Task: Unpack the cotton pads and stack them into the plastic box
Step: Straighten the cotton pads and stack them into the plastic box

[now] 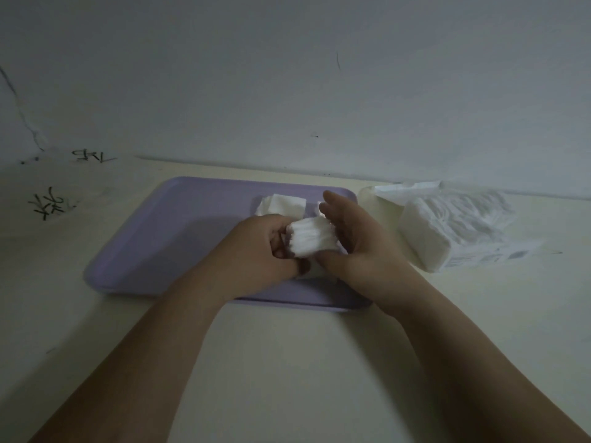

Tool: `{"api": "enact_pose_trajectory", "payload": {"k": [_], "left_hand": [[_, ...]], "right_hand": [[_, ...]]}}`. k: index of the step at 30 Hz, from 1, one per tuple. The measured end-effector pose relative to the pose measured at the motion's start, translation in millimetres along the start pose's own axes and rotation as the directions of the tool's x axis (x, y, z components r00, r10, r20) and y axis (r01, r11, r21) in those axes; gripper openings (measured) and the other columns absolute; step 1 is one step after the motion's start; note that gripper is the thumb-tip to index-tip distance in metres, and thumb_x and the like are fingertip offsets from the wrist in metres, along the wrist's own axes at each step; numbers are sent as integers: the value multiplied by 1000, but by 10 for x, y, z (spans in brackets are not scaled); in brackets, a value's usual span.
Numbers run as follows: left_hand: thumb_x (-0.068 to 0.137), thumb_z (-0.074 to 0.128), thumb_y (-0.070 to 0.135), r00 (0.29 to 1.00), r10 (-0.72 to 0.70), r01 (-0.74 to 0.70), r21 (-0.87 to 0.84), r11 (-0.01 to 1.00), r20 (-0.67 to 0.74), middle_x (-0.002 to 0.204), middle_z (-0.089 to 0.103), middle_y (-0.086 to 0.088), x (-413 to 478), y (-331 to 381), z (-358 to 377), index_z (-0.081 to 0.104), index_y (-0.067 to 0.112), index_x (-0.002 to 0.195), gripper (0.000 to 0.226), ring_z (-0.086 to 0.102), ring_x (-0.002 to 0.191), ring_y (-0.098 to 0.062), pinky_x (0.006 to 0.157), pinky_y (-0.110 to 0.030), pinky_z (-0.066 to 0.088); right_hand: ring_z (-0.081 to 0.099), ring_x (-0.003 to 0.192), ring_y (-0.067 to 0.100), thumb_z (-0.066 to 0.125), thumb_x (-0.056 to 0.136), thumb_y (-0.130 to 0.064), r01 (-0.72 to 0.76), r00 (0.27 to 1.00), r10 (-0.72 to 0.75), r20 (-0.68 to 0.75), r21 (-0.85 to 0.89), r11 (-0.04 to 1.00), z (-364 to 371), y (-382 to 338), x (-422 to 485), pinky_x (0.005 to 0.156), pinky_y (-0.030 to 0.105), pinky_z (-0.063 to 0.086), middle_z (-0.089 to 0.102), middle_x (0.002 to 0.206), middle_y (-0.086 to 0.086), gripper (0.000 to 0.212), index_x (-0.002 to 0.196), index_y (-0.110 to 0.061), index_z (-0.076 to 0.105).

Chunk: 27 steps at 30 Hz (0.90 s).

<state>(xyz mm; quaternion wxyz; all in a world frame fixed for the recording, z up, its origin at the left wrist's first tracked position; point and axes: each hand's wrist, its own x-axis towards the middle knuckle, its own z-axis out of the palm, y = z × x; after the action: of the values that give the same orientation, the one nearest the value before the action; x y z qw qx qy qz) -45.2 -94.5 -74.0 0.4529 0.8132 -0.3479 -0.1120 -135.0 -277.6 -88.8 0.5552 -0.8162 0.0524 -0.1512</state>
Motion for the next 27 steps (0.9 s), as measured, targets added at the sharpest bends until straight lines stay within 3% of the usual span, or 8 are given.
{"api": "enact_pose_trajectory", "payload": {"k": [3,7,10,12,17,20,23,27], "left_hand": [[77,89,18,999,-30,31,-44,999,21,56,57,16,2,28,-6,72,24,106,34,46,50,1,52,-16,35],[76,89,13,998,-44,48,-104,993,35,54,52,13,28,16,20,70,21,103,34,42,50,-5,53,-21,34],[81,86,7,997,-41,50,-145,988,67,61,66,13,7,63,69,69,13,106,30,55,52,0,53,-14,40],[82,86,11,997,-46,55,-155,986,60,81,78,8,-2,100,96,69,16,110,33,71,69,-1,63,-15,50],[81,86,30,999,-37,37,-31,999,-2,92,79,8,-10,59,143,67,27,107,32,76,84,-8,81,-42,62],[82,84,32,999,-32,32,-27,999,-2,85,77,3,-31,62,120,70,26,101,24,72,74,-10,72,-41,58],[75,82,41,1000,-14,14,-53,998,1,87,78,-1,-59,89,80,73,26,100,30,73,78,-22,72,-46,57],[68,83,46,999,-46,44,-95,994,-16,99,81,0,9,141,34,75,26,108,45,76,98,-29,90,-59,58]], "right_hand": [[53,136,0,76,74,-35,-93,995,89,36,122,988,77,-85,-16,116,35,47,48,153,-18,94,159,-32,38],[57,136,10,67,82,-53,-134,982,148,-115,123,983,198,-97,35,118,44,45,56,151,-9,80,155,-24,47],[58,134,12,62,97,-37,-155,976,173,-128,139,978,240,-89,74,119,43,44,57,149,-7,59,153,-22,49],[60,131,12,53,108,-18,-152,978,172,-120,157,976,257,-88,79,118,41,46,58,147,-6,44,152,-22,51],[58,135,16,48,107,-5,-175,976,207,-61,342,923,250,-75,80,116,41,47,57,150,-4,48,152,-22,51],[60,134,15,72,87,-6,-227,974,203,104,533,815,93,-115,56,108,35,52,59,147,-3,69,151,-20,51],[62,131,14,87,72,6,-175,970,107,220,317,932,-107,-129,4,104,33,56,59,145,-3,96,155,-22,46],[66,124,9,99,64,-10,-108,984,94,151,84,991,-153,-116,15,114,41,50,67,136,-6,105,154,-29,48]]}}
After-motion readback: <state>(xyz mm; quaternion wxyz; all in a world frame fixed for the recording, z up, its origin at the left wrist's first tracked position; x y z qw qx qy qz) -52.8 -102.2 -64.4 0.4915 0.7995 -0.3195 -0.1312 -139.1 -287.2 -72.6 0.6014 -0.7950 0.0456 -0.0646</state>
